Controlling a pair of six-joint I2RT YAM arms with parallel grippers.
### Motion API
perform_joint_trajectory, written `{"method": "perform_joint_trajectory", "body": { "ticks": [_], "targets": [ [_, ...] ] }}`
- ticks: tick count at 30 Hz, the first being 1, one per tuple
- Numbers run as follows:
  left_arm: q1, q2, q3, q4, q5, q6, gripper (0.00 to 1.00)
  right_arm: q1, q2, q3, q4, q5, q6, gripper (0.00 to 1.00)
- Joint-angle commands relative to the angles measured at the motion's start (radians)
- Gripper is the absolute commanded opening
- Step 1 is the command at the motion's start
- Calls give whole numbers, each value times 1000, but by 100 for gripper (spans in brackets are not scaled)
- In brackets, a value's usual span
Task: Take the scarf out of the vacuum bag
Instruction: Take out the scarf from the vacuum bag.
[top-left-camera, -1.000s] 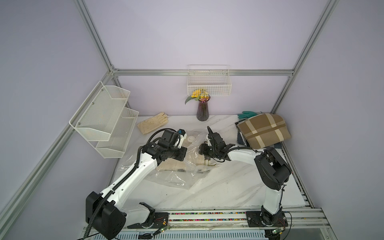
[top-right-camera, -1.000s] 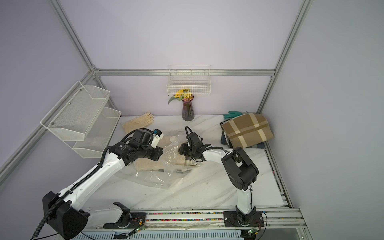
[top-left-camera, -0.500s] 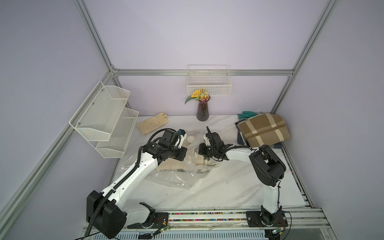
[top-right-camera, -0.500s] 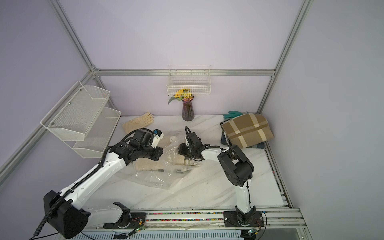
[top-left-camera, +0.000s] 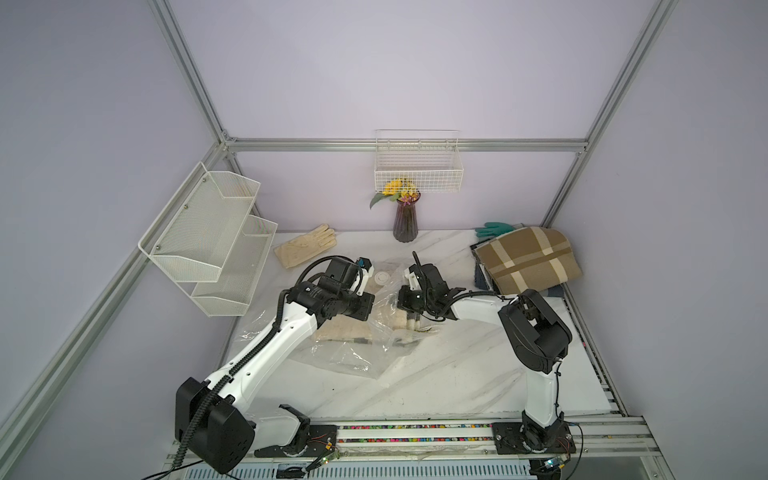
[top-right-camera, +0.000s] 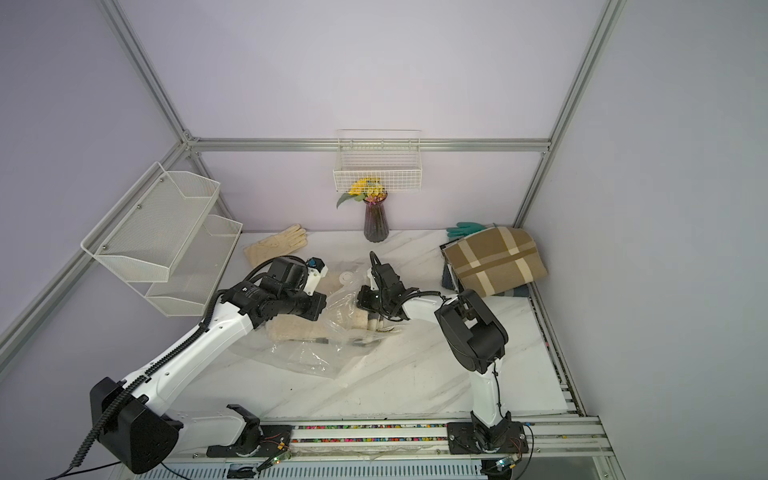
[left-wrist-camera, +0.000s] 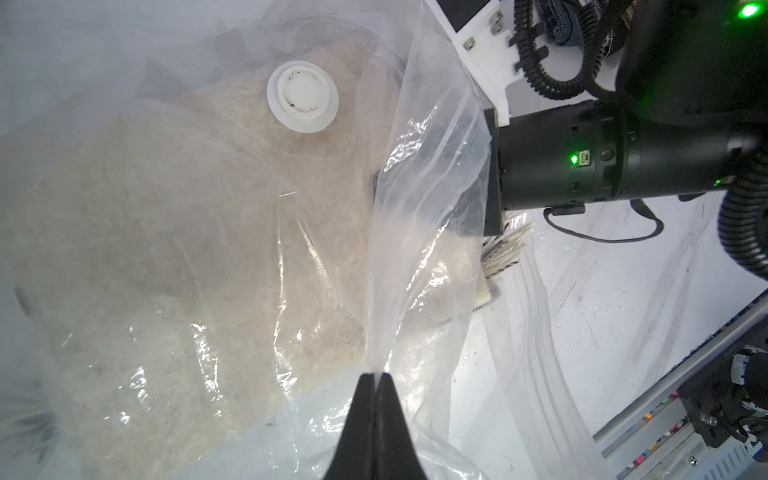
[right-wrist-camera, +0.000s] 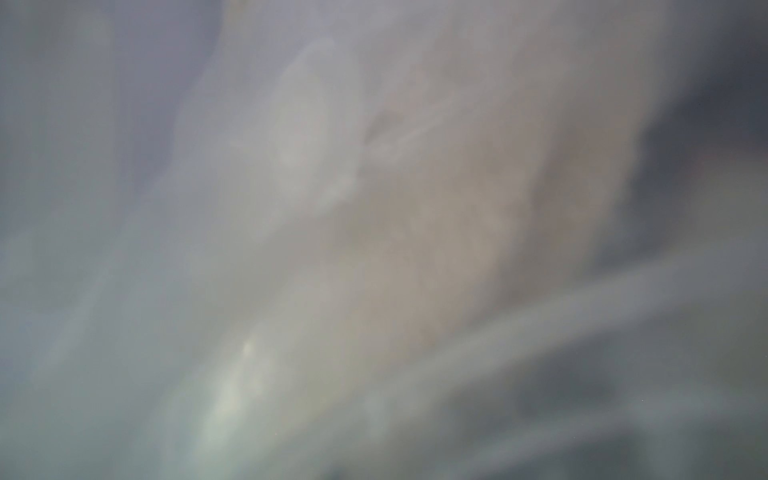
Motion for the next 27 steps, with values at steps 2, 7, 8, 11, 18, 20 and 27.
{"method": "perform_joint_trajectory", "body": {
  "ticks": [2, 7, 8, 11, 18, 20, 27],
  "targets": [
    [0, -10, 39, 3, -21, 11, 0, 0, -58, 6, -41, 56, -24, 7],
    [0, -6, 39, 3, -40, 2, 0, 0, -125, 25, -75, 83, -81, 1],
    [0, -7, 39, 3, -45, -2, 0, 0, -135, 34, -86, 83, -107, 1],
    [0, -9, 38, 1, -66, -5, 0, 0, -169, 53, -93, 79, -157, 0],
    [0, -11, 44, -8, -120, -11, 0, 0, -204, 82, -178, 121, -233, 0],
    [0, -5, 49, -10, -129, -40, 0, 0, -213, 76, -200, 146, -241, 0],
    [0, 29, 91, -10, -154, -77, 0, 1, -229, 52, -241, 172, -240, 0]
  ]
}}
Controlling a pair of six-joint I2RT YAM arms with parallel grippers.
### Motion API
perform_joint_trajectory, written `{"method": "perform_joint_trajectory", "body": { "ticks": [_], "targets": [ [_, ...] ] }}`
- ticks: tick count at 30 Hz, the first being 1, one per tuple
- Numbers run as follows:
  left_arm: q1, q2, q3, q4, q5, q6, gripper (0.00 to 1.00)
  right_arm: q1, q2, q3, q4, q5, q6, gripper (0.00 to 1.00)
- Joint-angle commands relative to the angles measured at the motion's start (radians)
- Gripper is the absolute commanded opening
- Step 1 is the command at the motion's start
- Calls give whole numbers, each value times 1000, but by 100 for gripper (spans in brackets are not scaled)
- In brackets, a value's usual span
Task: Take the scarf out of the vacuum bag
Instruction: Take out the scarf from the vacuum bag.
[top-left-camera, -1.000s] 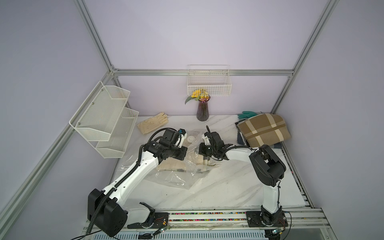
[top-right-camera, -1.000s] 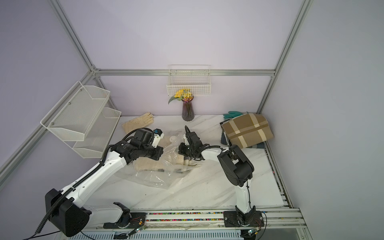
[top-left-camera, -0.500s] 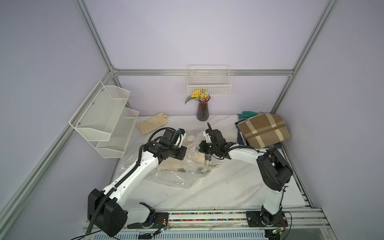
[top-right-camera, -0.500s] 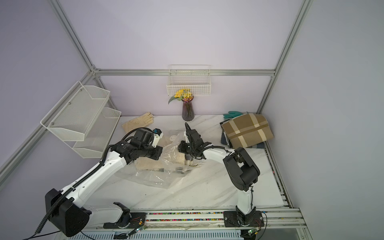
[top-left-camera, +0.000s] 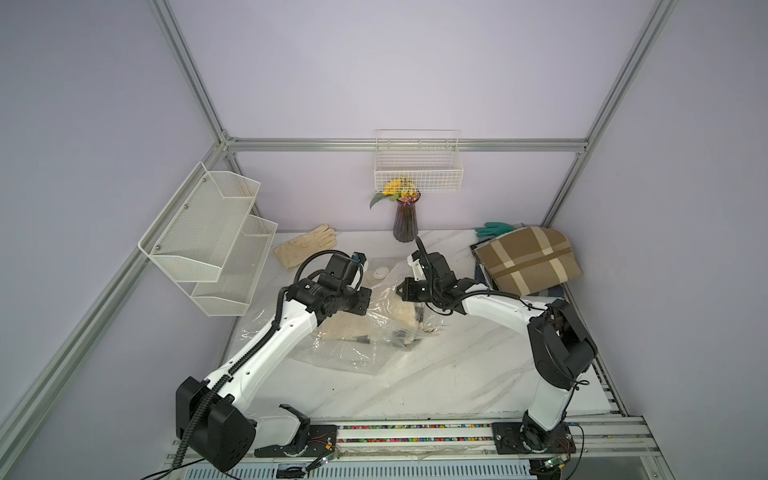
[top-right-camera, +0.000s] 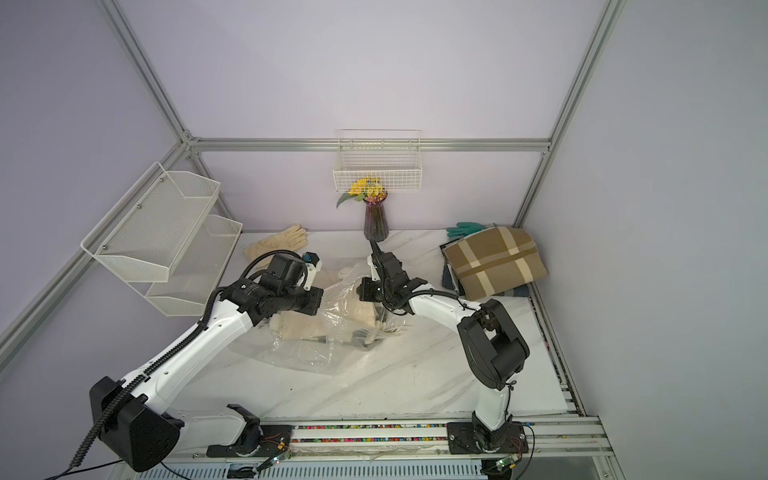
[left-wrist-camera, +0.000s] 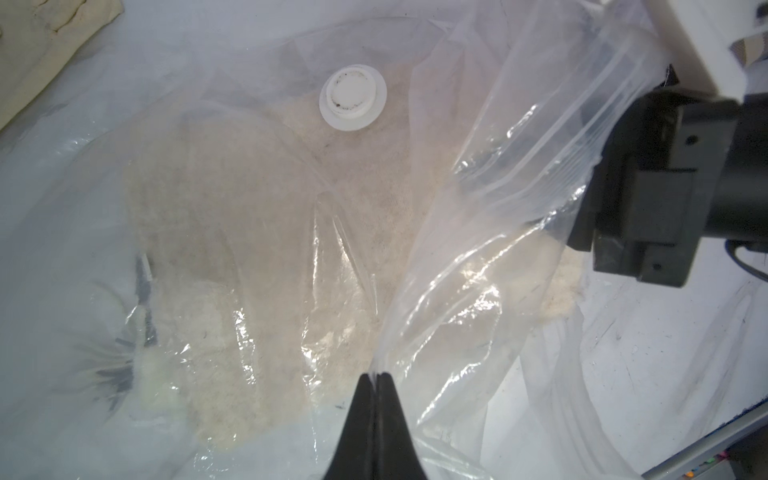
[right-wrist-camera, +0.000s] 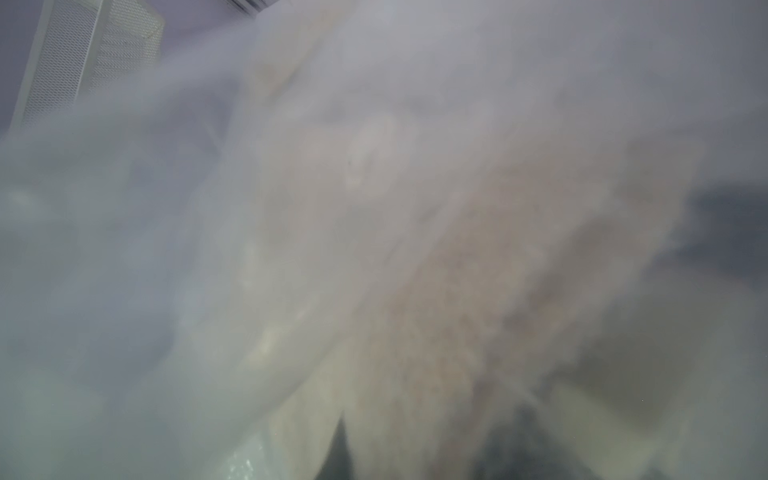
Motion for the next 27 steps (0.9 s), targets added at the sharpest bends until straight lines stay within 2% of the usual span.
{"method": "perform_joint_trajectory", "body": {
  "ticks": [1, 12, 18, 27],
  "targets": [
    [0, 18, 53, 6, -31, -33, 0, -1, -59, -4, -26, 46, -23, 0],
    [12, 90, 170, 70, -81, -100, 0, -61, -59, -50, -70, 53, 2, 0],
    [23, 214, 262, 26, -115, -119, 0, -131, -105, -83, -71, 29, 7, 0],
    [26, 285, 306, 32, -120, -130, 0, -182, -154, -45, -136, 2, -33, 0]
  ]
}}
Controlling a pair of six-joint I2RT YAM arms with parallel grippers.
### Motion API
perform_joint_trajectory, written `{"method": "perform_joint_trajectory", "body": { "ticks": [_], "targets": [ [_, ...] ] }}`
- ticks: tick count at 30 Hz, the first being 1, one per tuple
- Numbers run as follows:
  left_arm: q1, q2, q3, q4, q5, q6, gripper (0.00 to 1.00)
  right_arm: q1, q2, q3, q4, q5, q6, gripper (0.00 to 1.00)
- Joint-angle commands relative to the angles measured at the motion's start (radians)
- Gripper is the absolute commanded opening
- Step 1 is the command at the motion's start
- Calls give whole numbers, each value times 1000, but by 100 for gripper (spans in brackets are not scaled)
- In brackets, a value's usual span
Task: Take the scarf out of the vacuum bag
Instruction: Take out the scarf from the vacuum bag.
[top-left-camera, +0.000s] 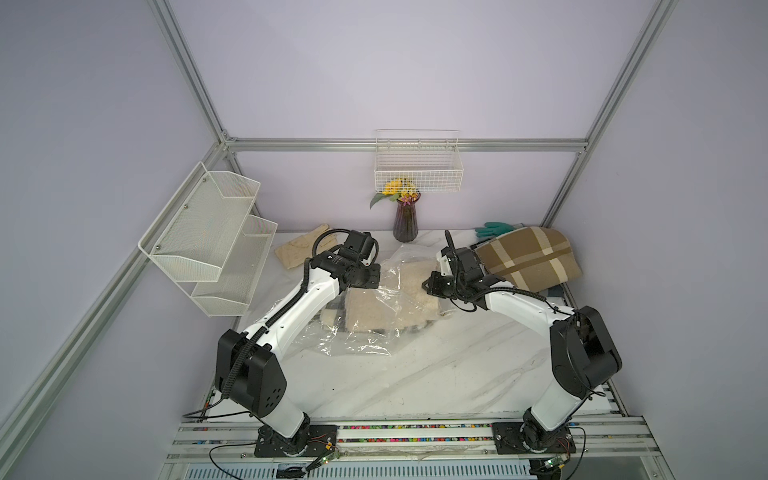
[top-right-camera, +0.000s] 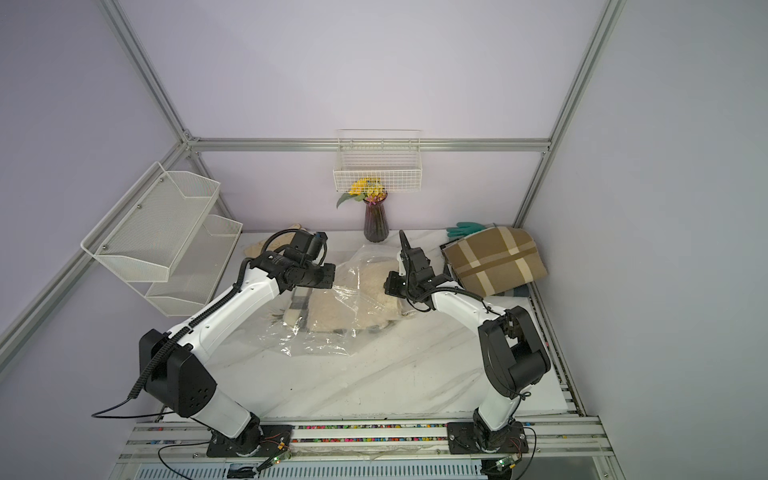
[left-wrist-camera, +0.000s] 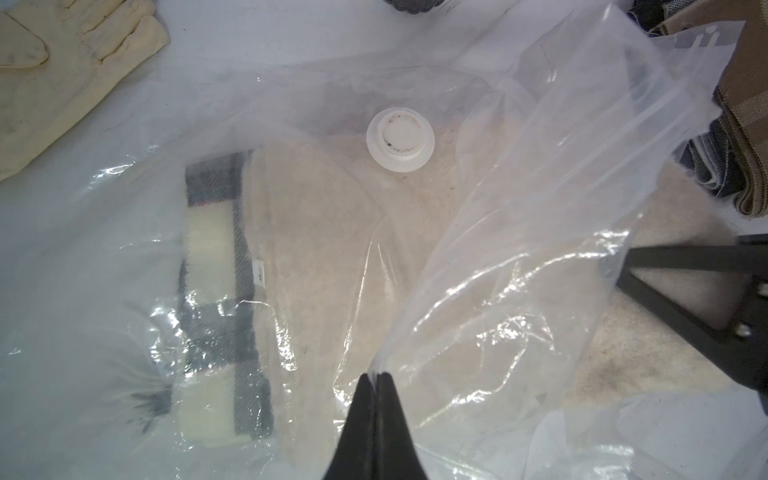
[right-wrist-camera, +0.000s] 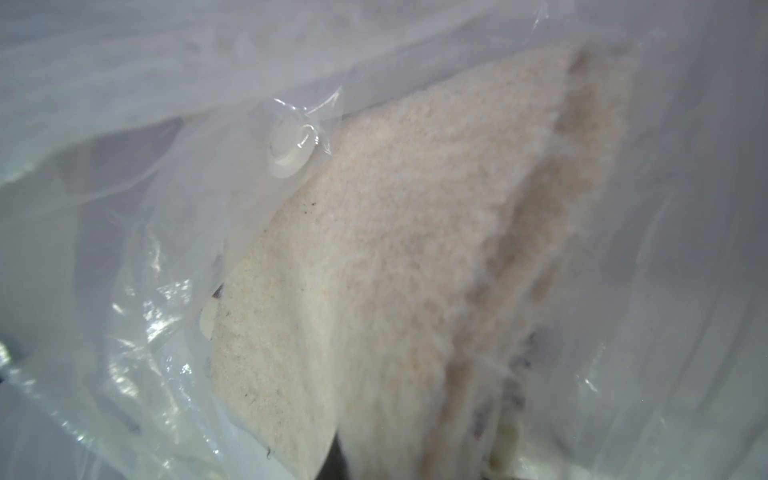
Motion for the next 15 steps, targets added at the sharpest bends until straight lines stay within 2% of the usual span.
{"method": "perform_joint_trajectory", "body": {
  "ticks": [1, 15],
  "targets": [
    [14, 1, 46, 29, -37, -22, 0, -22, -35, 44, -46, -1, -29, 0],
    [13, 53, 95, 35, -13, -23, 0, -120, -62, 127, -198, -7, -76, 0]
  ]
}}
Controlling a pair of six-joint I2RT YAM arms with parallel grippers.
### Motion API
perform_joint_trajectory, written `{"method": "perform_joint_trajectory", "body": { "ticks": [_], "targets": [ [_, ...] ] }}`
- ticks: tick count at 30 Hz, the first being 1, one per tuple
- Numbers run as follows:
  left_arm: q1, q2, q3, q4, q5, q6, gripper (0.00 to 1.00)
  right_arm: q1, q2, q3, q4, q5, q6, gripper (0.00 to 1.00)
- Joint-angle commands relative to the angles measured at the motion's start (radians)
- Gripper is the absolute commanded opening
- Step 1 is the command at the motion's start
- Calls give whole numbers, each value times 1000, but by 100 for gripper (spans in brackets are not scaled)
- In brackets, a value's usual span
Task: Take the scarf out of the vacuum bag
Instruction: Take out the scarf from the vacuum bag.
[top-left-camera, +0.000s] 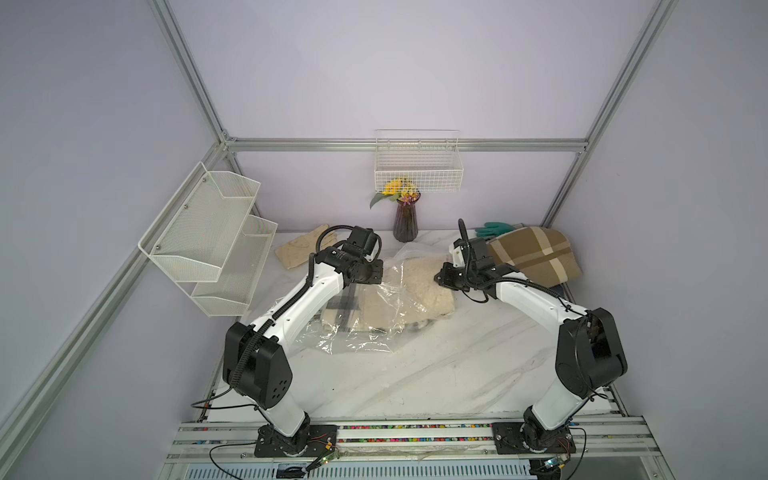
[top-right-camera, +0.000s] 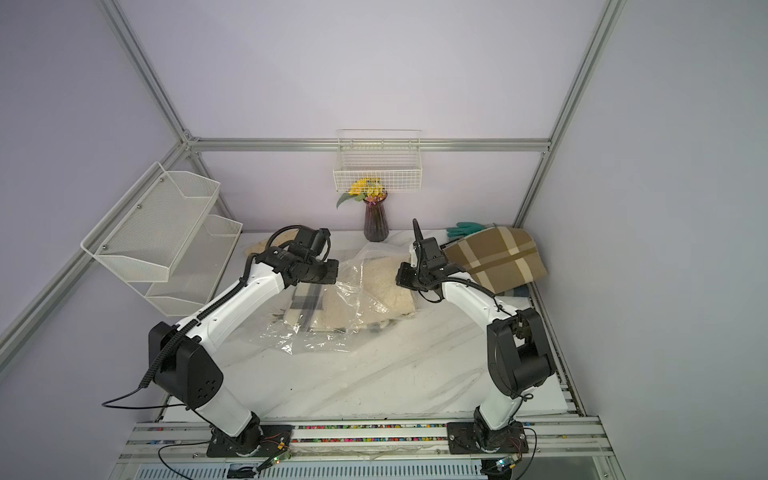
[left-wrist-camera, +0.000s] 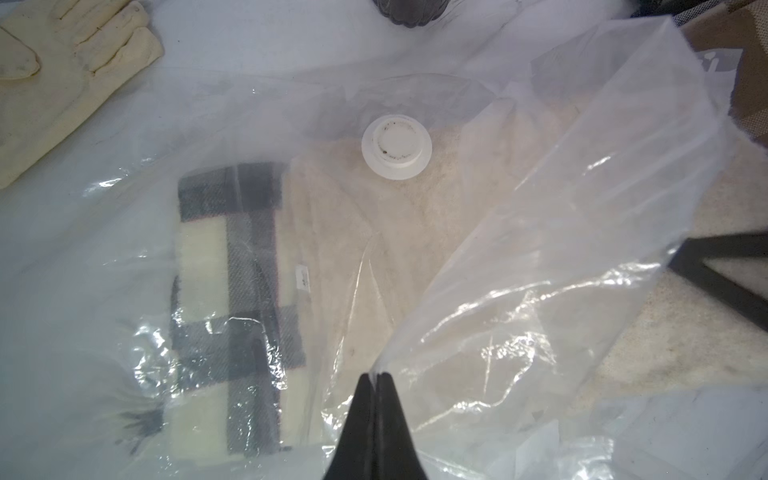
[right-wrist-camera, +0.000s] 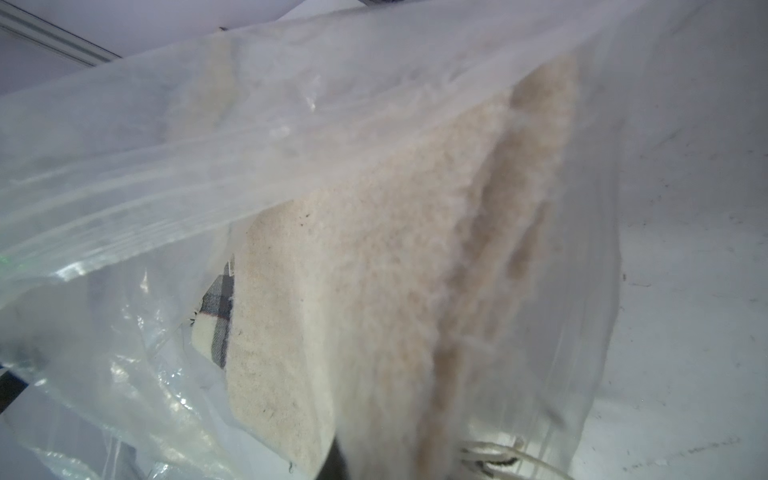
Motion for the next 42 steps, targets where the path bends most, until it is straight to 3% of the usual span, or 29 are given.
{"method": "perform_joint_trajectory", "body": {
  "ticks": [1, 12, 26, 42],
  "targets": [
    [13, 1, 40, 33, -16, -13, 0, -31, -60, 38, -45, 5, -32, 0],
    [19, 21, 44, 67, 1, 12, 0, -143, -102, 63, -158, -21, -73, 0],
    [43, 36, 53, 88, 38, 42, 0, -379, -100, 183, -220, -87, -79, 0],
    [62, 30, 41, 88, 36, 46, 0, -503, -54, 315, -221, -131, -46, 0]
  ]
}}
